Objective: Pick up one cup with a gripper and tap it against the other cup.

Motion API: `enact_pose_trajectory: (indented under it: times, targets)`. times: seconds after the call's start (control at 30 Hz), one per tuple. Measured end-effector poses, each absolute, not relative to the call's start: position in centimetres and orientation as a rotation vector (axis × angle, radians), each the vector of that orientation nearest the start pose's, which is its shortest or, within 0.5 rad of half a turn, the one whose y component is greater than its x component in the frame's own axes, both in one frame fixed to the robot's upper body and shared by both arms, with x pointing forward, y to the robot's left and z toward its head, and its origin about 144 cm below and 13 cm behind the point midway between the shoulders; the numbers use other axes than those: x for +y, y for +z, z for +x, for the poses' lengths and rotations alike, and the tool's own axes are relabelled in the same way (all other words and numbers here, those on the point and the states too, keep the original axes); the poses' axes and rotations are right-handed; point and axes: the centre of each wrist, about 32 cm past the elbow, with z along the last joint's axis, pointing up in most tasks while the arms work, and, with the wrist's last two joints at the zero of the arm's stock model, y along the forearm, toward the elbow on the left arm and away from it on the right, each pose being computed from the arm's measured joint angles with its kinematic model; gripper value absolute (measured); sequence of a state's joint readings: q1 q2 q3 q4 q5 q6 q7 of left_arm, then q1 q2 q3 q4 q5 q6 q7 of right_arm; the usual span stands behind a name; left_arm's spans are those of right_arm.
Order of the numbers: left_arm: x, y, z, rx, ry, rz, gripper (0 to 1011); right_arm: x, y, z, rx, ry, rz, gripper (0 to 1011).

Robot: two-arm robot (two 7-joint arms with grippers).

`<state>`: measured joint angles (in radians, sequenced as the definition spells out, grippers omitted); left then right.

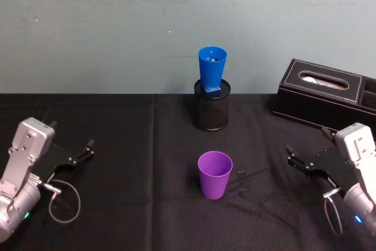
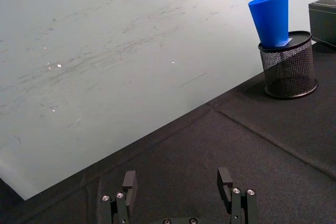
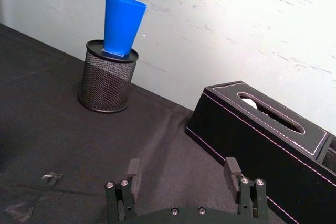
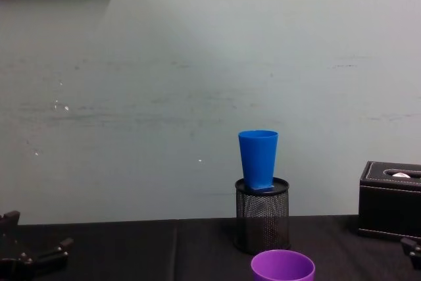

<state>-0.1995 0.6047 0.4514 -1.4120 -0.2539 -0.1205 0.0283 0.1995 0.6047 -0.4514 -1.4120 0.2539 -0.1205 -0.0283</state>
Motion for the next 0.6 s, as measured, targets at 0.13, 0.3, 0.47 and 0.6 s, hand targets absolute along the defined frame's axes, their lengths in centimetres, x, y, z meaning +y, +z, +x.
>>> enact_pose_trajectory:
  times: [0.13, 0.3, 0.47, 0.6]
  targets:
    - [31.0, 114.0, 48.9, -0.285, 1.248, 0.305, 1004, -31.0, 114.0, 48.9, -0.285, -1.248, -0.305, 1003]
    - [31.0, 114.0, 48.9, -0.285, 1.248, 0.304, 1005, -31.1, 114.0, 48.7, -0.286, -1.240, -0.272, 1003]
    - [31.0, 114.0, 48.9, -0.285, 1.248, 0.304, 1005, -31.4, 114.3, 47.9, -0.267, -1.224, -0.204, 1003]
    - [31.0, 114.0, 48.9, -0.285, 1.248, 0.304, 1004, -32.0, 114.6, 46.8, -0.241, -1.193, -0.151, 1003]
